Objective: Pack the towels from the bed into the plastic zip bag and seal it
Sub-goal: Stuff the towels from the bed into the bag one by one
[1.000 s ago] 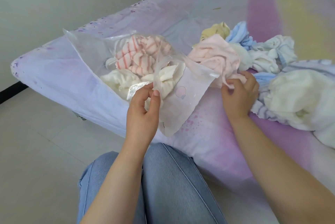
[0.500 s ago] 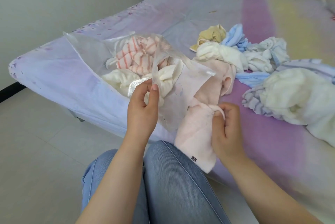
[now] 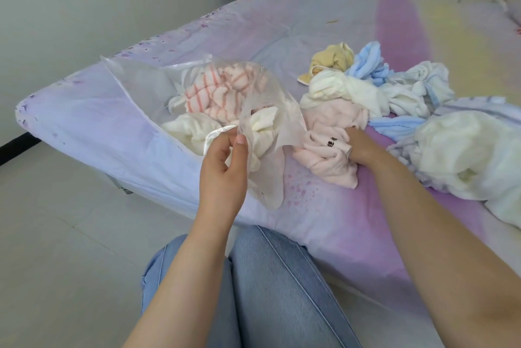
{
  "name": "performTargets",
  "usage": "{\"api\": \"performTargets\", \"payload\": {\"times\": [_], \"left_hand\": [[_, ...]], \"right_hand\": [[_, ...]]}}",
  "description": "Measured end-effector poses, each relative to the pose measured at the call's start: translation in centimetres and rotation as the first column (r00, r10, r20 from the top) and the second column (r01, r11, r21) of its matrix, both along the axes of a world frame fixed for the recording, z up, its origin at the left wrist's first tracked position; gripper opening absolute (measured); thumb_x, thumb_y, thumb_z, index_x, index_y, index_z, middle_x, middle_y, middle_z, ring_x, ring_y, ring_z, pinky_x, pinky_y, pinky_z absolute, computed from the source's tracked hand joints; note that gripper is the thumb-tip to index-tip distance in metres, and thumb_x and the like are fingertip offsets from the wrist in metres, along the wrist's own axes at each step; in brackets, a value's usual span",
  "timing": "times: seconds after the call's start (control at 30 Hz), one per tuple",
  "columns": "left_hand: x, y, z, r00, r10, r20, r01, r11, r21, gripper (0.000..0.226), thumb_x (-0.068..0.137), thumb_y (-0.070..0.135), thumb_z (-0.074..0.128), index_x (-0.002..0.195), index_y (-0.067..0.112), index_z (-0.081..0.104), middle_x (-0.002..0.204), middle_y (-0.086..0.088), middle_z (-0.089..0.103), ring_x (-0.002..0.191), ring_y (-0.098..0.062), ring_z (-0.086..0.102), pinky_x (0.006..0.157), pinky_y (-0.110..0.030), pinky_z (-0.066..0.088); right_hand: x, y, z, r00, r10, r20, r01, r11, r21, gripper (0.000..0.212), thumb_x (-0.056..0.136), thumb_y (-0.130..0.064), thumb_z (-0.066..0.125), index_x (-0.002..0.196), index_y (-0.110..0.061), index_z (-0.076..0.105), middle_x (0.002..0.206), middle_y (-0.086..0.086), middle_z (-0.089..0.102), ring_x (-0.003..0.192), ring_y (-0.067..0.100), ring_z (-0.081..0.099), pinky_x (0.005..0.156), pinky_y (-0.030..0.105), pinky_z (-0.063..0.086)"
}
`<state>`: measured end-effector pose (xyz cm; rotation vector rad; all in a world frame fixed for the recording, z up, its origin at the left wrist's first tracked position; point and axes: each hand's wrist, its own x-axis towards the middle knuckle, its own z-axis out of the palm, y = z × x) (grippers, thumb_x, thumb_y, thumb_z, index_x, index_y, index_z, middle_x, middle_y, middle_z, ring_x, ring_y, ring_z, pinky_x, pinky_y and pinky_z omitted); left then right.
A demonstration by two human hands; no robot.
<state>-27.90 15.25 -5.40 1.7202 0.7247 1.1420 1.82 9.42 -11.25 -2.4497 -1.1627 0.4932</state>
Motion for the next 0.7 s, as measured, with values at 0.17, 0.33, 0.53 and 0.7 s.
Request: {"api": "performTargets", "payload": {"times": [0.17,0.33,0.53,0.7], "left_hand": [[0.6,-0.4,-0.1,1.0,-0.007,-0.008,0.006,1.0,-0.022,0.031,0.101,0.03,0.046,0.074,0.04,0.055,0.079,0.028,0.059,0.078,0.005,0.054,0.068,-0.008,0.039],[1.0,-0.6,0.1,1.0,0.01,-0.005,-0.01,1.0,-0.007,0.037,0.102,0.028,0.046,0.066,0.039,0.049,0.07,0.028,0.055,0.067,0.006,0.049,0.061,-0.006,0.035],[0.6,-0.8,-0.1,0.997,-0.016,-0.073,0.017,1.0,0.007,0.023,0.1,0.031,0.049,0.079,0.033,0.059,0.102,0.025,0.065,0.104,-0.004,0.06,0.082,-0.018,0.043],[-0.9,-1.3,0.0,0.992,-0.085,-0.097,0.091,0.994,0.06,0.022,0.097,0.032,0.048,0.078,0.03,0.058,0.118,0.019,0.065,0.119,-0.006,0.056,0.099,-0.033,0.044]], "right_hand": [[-1.6,-1.6,1.2,0.99,-0.039,-0.132,0.06,0.984,0.165,0.025,0.082,0.0,0.05,0.063,-0.016,0.046,0.053,0.005,0.047,0.045,0.017,0.046,0.044,0.024,0.034],[-7.8,-5.0,-1.2,0.938,-0.328,-0.111,0.342,0.827,0.447,0.026,0.077,-0.034,0.061,0.09,-0.023,0.04,0.076,-0.011,0.053,0.066,0.008,0.052,0.054,0.026,0.036],[-18.2,-7.4,-1.9,0.907,-0.369,-0.202,0.288,0.197,0.937,0.031,0.076,-0.025,0.064,0.098,-0.021,0.043,0.098,-0.018,0.039,0.086,0.001,0.043,0.084,0.001,0.033],[-21.0,-1.8,1.2,0.933,-0.348,-0.086,0.216,0.351,0.911,0.039,0.082,-0.021,0.067,0.113,-0.013,0.043,0.11,0.006,0.043,0.105,0.021,0.045,0.091,0.02,0.035]]}}
